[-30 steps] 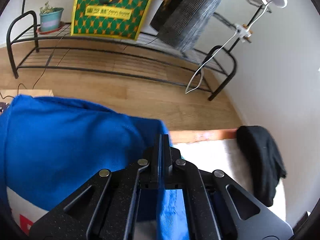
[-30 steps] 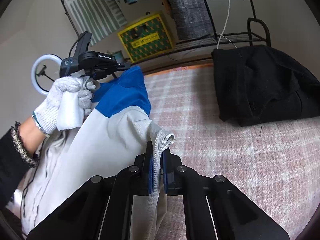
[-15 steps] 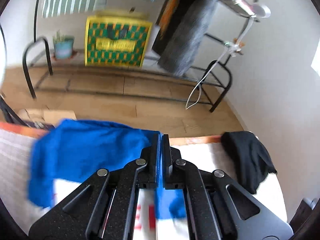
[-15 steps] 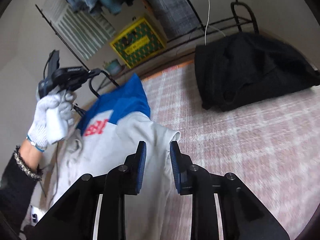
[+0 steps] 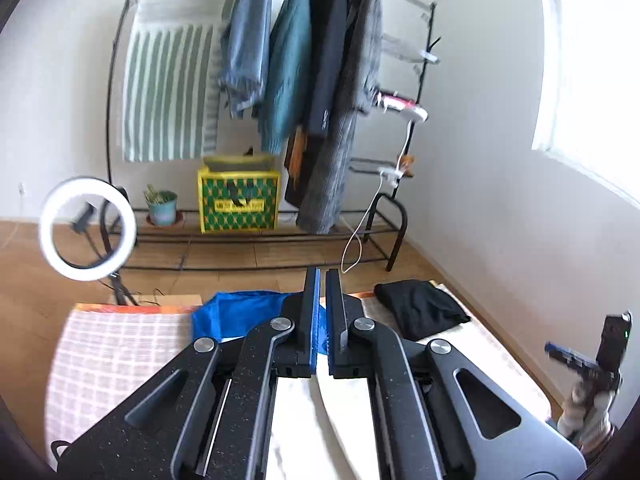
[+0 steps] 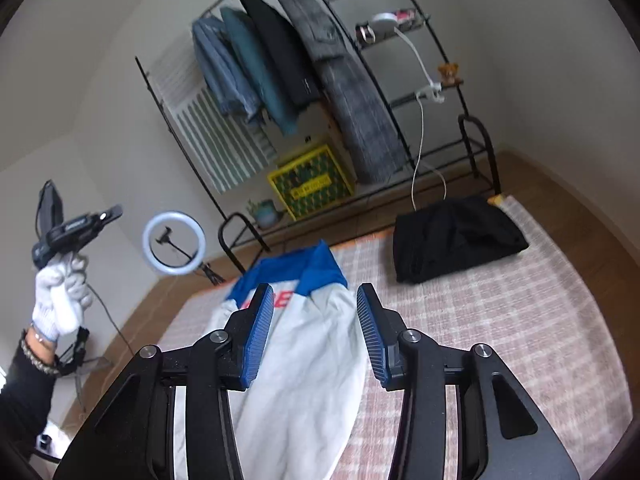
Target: Fold large clothes
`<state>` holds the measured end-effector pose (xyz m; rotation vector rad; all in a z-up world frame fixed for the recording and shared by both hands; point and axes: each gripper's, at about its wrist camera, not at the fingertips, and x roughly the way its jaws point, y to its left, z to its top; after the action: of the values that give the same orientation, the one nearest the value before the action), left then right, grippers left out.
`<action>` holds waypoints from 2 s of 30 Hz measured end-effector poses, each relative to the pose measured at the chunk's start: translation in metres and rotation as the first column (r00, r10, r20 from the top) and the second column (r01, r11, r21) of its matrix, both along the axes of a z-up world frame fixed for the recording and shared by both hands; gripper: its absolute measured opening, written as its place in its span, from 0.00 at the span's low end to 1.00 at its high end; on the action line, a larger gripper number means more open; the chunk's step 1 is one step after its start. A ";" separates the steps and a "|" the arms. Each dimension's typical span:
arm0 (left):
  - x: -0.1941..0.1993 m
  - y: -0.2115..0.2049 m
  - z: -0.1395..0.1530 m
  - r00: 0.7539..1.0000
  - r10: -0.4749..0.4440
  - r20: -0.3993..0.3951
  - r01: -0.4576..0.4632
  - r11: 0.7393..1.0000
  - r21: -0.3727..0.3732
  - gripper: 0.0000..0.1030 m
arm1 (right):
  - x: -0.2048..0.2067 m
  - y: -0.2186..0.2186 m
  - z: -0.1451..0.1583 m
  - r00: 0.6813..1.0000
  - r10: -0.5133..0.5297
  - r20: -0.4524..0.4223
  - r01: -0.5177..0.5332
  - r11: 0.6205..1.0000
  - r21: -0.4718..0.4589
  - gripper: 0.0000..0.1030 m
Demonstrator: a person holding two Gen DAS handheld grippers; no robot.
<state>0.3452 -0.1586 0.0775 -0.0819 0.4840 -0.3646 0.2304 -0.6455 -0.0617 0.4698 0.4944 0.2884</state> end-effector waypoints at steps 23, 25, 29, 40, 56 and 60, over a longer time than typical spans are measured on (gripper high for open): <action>-0.251 -0.014 -0.013 0.971 -0.177 -0.159 0.201 0.968 0.151 0.26 | -0.203 -0.039 0.092 0.984 -0.110 0.138 0.122 0.989 -0.086 0.54; -0.263 -0.013 -0.005 0.970 -0.174 -0.171 0.200 0.969 0.148 0.26 | -0.211 -0.053 0.089 0.982 -0.131 0.135 0.140 0.988 -0.062 0.54; -0.282 -0.002 0.027 0.980 -0.145 -0.137 0.164 0.977 0.139 0.26 | -0.219 -0.080 0.084 0.973 -0.194 0.126 0.200 0.979 -0.038 0.54; -0.299 -0.013 -0.063 0.972 -0.183 -0.146 0.186 0.983 0.005 0.39 | -0.203 -0.081 0.042 0.991 -0.118 0.061 0.116 0.993 0.035 0.54; -0.287 -0.158 -0.307 0.925 -0.293 -0.241 0.342 0.920 0.192 0.39 | -0.138 0.034 -0.110 0.904 0.224 -0.363 -0.184 0.973 0.143 0.54; -0.282 -0.169 -0.324 0.918 -0.312 -0.246 0.367 0.902 0.226 0.39 | -0.125 0.056 -0.166 0.844 0.288 -0.453 -0.198 0.952 0.235 0.54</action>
<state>0.0633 -0.3271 -0.2469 0.2359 0.7520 -0.6361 0.1051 -0.5896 -0.2275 0.6619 1.0310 0.4685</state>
